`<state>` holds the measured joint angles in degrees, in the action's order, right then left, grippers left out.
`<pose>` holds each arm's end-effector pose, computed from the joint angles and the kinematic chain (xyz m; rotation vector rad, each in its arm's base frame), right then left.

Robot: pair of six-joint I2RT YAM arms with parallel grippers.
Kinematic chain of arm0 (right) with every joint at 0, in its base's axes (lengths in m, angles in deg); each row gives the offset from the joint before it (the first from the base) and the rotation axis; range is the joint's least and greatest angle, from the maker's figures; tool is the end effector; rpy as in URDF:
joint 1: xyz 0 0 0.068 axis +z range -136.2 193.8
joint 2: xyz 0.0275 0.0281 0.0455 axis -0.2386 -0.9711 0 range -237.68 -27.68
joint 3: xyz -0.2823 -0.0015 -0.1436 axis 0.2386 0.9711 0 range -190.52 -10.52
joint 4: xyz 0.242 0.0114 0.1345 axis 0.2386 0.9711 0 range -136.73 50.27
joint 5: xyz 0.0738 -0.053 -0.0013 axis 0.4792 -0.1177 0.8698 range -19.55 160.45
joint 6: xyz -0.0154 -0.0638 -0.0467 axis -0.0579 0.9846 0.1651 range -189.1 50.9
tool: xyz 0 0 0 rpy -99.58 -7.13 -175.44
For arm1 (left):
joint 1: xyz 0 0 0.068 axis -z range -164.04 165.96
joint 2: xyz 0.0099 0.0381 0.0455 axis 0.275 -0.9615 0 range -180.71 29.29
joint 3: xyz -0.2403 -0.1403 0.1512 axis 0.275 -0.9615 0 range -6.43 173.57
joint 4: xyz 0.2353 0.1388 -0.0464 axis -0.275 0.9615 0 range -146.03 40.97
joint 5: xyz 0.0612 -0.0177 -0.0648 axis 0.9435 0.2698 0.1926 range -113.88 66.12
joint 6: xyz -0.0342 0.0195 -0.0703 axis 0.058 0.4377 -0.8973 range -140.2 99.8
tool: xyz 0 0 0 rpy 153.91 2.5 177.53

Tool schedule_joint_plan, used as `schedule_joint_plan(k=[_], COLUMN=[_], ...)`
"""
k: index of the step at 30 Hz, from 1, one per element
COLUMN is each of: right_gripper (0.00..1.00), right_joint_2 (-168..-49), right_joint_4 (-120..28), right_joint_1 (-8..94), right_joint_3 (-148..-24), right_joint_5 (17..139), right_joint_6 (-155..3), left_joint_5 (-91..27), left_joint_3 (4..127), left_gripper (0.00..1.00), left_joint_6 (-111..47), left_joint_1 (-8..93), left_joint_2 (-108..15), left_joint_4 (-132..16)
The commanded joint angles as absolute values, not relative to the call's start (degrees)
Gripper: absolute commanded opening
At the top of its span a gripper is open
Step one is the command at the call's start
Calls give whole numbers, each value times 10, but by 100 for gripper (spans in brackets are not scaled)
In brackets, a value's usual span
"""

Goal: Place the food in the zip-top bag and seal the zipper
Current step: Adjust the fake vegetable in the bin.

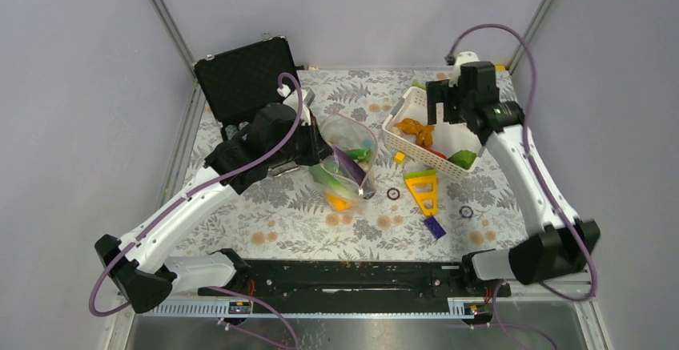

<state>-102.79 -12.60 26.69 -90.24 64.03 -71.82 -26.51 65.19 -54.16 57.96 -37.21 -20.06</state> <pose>0.3148 0.0640 0.4225 -0.1168 2.0796 0.0492 0.2023 -0.1865 0.4064 0.1848 2.2163 -0.8167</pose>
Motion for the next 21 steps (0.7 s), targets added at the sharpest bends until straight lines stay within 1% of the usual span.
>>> schedule_joint_plan(k=[1,4,8,11,13,21], right_gripper=[100,100,100,100,100,100], right_joint_2=[-1148,-1240,-1311,-1344,-1359,-1440], right_joint_4=[-90,-27,-14,-1,-1,-9], right_joint_1=[251,232,219,219,219,219], right_joint_3=[-960,-1048,-1081,-1089,-1087,-1081], right_joint_5=[677,696,748,802,818,801], right_joint_6=[-472,-403,-319,-261,-251,-224], left_joint_5=[-295,-293,-296,-293,-286,-260], left_joint_3=[651,650,654,659,663,668], left_gripper=[0,0,0,0,0,0], left_joint_6=[-523,-519,-511,-504,-501,-492], left_joint_1=[579,580,579,580,580,579], left_joint_2=[-358,-357,-361,-366,-371,-378], left_joint_4=[-231,-232,-231,-222,-216,-207])
